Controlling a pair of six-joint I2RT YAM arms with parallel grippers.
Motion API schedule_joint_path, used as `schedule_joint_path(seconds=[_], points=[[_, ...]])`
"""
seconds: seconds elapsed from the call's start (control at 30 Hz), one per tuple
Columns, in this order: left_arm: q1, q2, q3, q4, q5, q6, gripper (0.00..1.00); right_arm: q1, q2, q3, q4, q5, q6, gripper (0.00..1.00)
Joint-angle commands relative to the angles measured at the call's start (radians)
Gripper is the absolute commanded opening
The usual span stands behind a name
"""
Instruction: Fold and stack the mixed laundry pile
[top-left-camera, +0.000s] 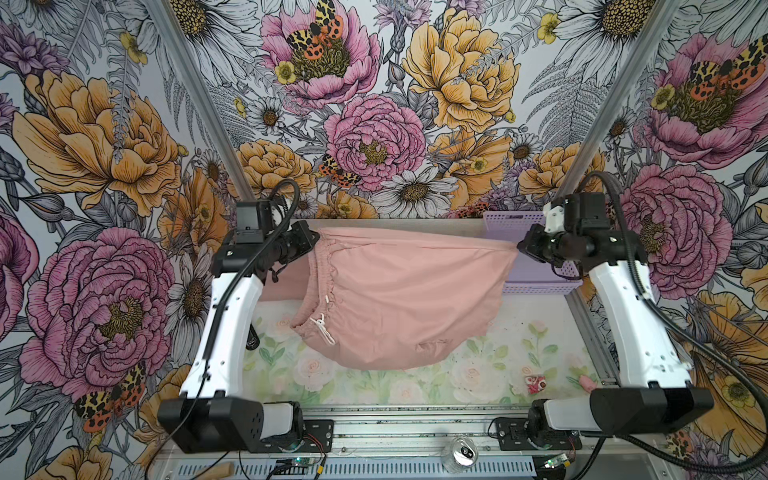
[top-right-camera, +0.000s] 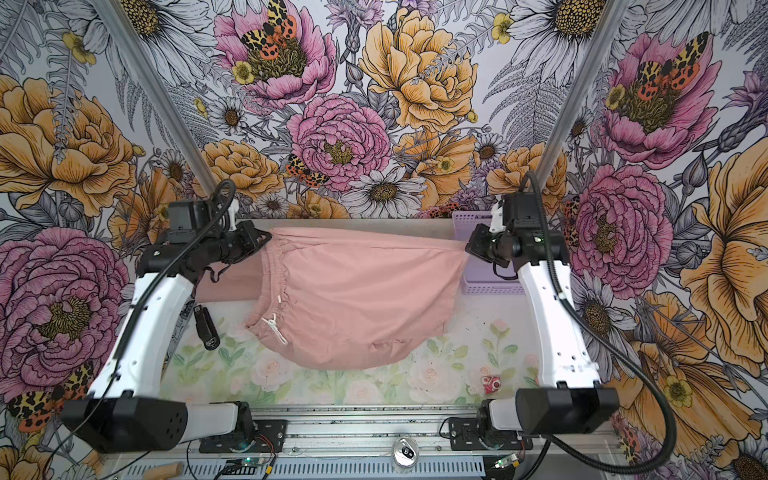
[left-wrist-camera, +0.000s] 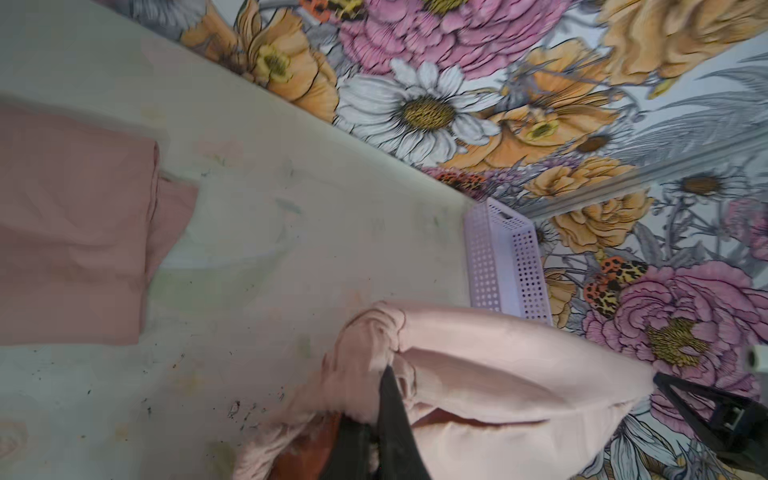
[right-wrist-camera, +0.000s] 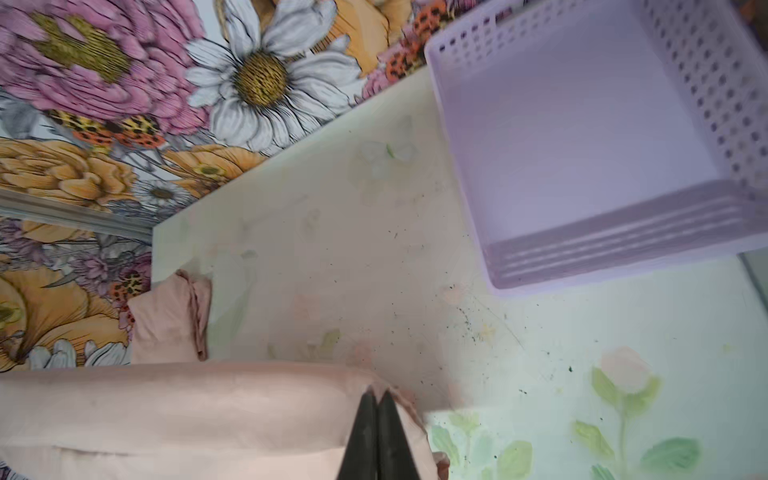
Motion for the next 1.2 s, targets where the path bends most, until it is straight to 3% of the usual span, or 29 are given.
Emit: schedule_joint_path(seconds=[0.0, 0.2, 0.57, 0.6, 0.67, 0.73, 0.8, 0.83, 1.0, 1.17], points=[[0.030, 0.175, 0.026, 0.137, 0.065, 0.003, 0.00, -0.012, 0.129, 0.006, 0.207, -0.035, 0.046, 0.00], [0.035, 0.560, 0.218, 0.157, 0.121, 0.031, 0.00, -0.006, 0.451, 0.179, 0.284, -0.065, 0.078, 0.00], [0.054, 0.908, 0.606, 0.173, 0.121, -0.027, 0.03, 0.006, 0.942, 0.793, 0.275, -0.063, 0.140, 0.00], [0.056, 0.927, 0.635, 0.175, 0.116, -0.031, 0.19, 0.008, 0.984, 0.855, 0.273, -0.066, 0.146, 0.00], [0.060, 0.955, 0.663, 0.176, 0.103, -0.033, 0.54, 0.009, 1.044, 0.949, 0.269, -0.082, 0.162, 0.20], [0.062, 0.960, 0.666, 0.179, 0.088, -0.033, 0.75, 0.011, 1.065, 0.985, 0.268, -0.090, 0.169, 0.34], [0.063, 0.941, 0.647, 0.180, 0.074, -0.029, 0.87, 0.018, 1.041, 0.966, 0.259, -0.089, 0.153, 0.41], [0.064, 0.925, 0.630, 0.180, 0.064, -0.025, 0.98, 0.023, 1.021, 0.943, 0.254, -0.091, 0.141, 0.42], [0.057, 0.758, 0.452, 0.201, 0.002, 0.003, 0.99, 0.063, 0.811, 0.629, 0.247, -0.092, 0.056, 0.43], [0.022, 0.528, 0.185, 0.209, -0.064, 0.043, 0.99, 0.135, 0.524, 0.163, 0.249, -0.068, -0.017, 0.43]])
